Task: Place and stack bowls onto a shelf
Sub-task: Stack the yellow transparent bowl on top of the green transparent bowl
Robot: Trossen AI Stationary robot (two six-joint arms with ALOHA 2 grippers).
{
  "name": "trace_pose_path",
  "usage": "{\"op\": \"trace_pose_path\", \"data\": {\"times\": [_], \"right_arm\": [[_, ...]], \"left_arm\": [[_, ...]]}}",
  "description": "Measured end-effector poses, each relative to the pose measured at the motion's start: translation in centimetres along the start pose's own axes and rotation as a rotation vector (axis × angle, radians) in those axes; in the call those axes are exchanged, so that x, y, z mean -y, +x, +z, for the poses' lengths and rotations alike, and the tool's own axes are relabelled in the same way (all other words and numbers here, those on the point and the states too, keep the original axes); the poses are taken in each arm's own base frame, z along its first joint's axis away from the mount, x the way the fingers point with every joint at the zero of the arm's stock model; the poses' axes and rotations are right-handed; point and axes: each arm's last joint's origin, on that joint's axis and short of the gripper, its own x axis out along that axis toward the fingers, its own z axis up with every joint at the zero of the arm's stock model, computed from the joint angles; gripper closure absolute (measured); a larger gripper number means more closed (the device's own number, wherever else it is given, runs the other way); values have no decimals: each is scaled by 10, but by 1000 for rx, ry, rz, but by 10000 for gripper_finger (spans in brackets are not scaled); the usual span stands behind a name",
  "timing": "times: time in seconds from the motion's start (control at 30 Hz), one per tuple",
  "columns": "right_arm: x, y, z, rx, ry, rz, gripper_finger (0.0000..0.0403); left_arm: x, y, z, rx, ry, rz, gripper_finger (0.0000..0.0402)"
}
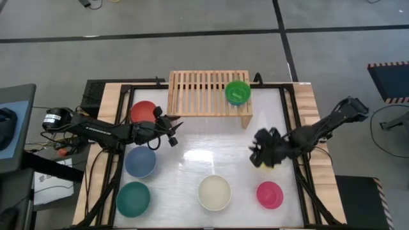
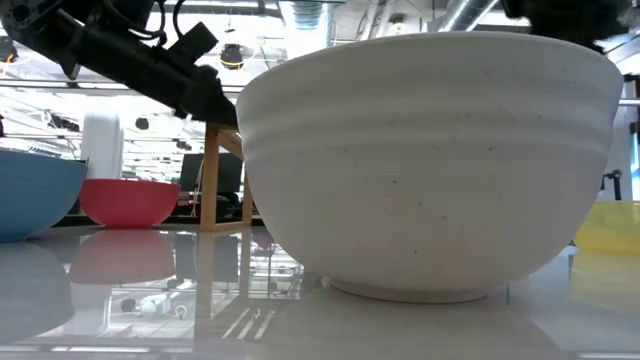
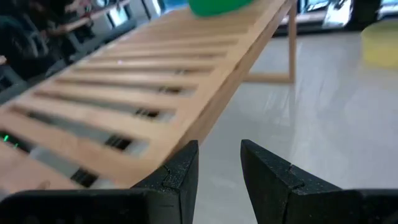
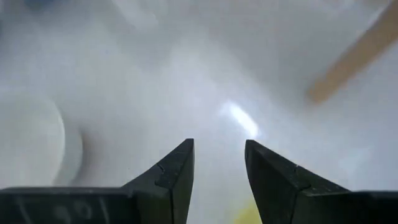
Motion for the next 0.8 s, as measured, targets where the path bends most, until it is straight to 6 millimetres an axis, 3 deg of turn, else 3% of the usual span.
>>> {"op": "trace_pose_path", "data": {"times": [0.17,0.33,0.57,0.8], "right_arm": [[-20,20,-27,-173,-29,-33,235],[-29,45,-41,-290,-24,-119,235],[-21,67,-43,-380,10,-292,237],[-17,69,-40,-410,37,-321,269]], "left_arm": [[1,0,7,71,22,-75,292],[1,-1,11,117,37,-90,292],[1,-1,12,120,35,-90,292],[1,-1,12,121,38,-90,292]]}}
